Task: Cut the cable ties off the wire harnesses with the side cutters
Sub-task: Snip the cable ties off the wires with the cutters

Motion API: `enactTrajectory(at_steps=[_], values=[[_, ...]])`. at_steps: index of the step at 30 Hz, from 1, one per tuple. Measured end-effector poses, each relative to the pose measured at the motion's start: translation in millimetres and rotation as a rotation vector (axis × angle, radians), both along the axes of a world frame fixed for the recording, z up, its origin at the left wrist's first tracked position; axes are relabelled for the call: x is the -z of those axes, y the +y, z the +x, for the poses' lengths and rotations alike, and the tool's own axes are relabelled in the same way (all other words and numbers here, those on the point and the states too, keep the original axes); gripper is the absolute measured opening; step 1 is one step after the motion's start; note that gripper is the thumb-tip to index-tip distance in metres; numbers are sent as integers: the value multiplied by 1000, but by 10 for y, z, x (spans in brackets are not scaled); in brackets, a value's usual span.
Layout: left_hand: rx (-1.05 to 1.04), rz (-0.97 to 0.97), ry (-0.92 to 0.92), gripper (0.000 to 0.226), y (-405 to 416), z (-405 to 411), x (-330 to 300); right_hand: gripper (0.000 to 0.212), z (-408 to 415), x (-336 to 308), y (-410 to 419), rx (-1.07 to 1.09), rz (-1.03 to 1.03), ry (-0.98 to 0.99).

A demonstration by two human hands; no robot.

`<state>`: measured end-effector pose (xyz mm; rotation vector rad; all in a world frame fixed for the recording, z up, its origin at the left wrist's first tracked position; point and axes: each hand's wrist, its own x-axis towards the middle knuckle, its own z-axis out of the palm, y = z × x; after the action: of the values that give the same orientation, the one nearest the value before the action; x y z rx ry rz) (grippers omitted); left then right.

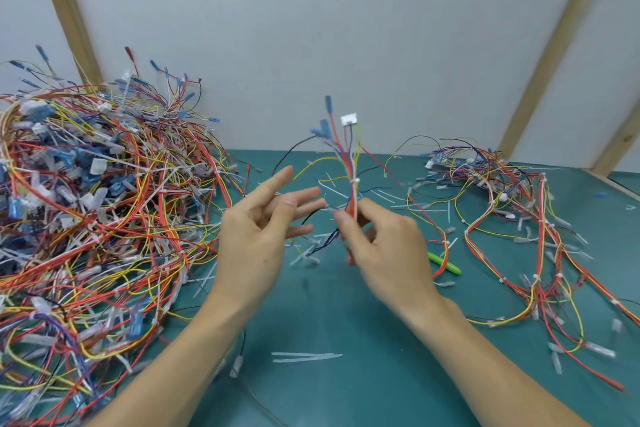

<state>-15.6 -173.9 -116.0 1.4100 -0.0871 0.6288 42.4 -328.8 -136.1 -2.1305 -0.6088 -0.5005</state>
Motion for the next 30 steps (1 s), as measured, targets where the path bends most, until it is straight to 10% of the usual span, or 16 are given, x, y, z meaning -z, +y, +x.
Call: enactTrajectory(at_steps=[6,18,30], values=[[-289,-28,-33,21,208,62,39,28,138,-126,-148,-105,445,258],[-97,356,203,31,125,136,226,35,167,-256,-247,-465,612,555],[157,-46,261,32,165,120,152,29,346,-276,-362,-267,1008,649]])
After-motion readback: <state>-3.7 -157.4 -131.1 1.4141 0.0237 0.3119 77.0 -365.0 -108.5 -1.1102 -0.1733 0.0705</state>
